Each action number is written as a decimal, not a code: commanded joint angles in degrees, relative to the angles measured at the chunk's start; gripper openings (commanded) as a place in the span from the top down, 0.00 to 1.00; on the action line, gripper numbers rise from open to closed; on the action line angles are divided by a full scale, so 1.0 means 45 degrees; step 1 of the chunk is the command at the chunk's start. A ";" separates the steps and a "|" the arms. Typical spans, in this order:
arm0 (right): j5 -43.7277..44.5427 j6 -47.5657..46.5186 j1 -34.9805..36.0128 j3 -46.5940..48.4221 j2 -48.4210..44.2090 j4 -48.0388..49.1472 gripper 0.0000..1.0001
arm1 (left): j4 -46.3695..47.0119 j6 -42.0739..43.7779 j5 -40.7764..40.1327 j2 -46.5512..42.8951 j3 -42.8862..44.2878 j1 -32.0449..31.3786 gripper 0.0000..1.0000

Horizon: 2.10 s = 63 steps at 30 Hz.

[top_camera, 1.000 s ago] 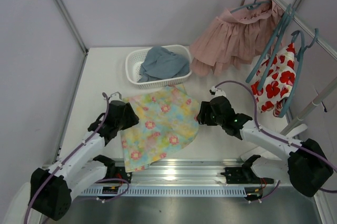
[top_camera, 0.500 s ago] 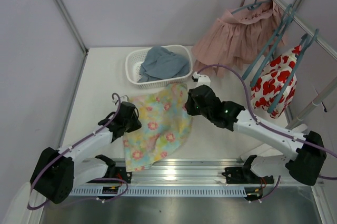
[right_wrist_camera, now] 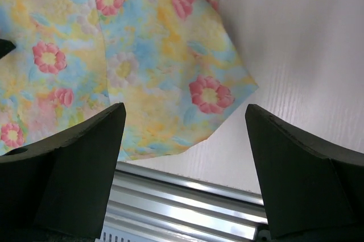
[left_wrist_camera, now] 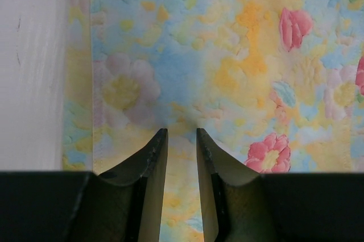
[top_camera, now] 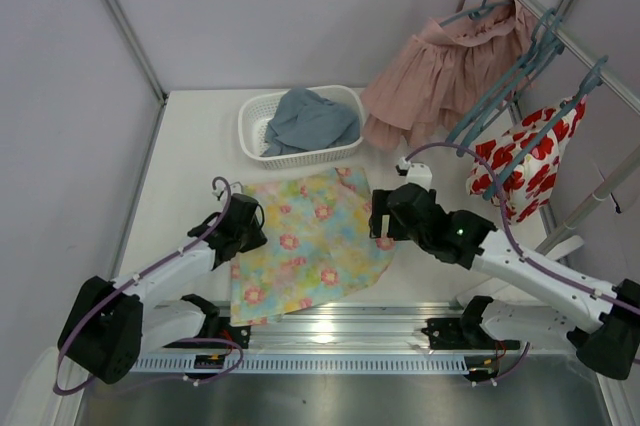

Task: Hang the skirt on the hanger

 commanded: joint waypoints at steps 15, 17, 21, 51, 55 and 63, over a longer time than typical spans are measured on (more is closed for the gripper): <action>-0.3982 -0.3585 -0.3524 -0.4462 -0.1011 0.6075 0.12 | -0.0380 0.0250 -0.0740 0.0360 0.0879 -0.0059 0.68; -0.4216 -0.4052 -0.3505 -0.4424 -0.0409 0.6548 0.14 | -0.0341 0.0250 -0.0740 0.0399 0.0840 -0.0059 0.68; -0.4977 -0.4309 -0.3505 -0.4190 0.0726 0.6999 0.39 | -0.0302 0.0250 -0.0701 0.0574 0.0859 -0.0039 0.67; -0.2597 0.0867 -0.1726 -0.0751 -0.2457 -0.3276 0.03 | -0.0066 0.5814 0.1857 0.1468 0.5619 -0.0274 0.38; -0.3005 0.0223 -0.3208 -0.1102 -0.1733 -0.1812 0.01 | -0.0750 0.6713 0.1859 0.3949 0.7537 -0.0274 0.36; -0.4118 -0.0520 -0.5808 -0.2078 -0.1206 0.0845 0.02 | -0.0868 0.6579 0.1175 0.6879 0.8398 -0.0293 0.36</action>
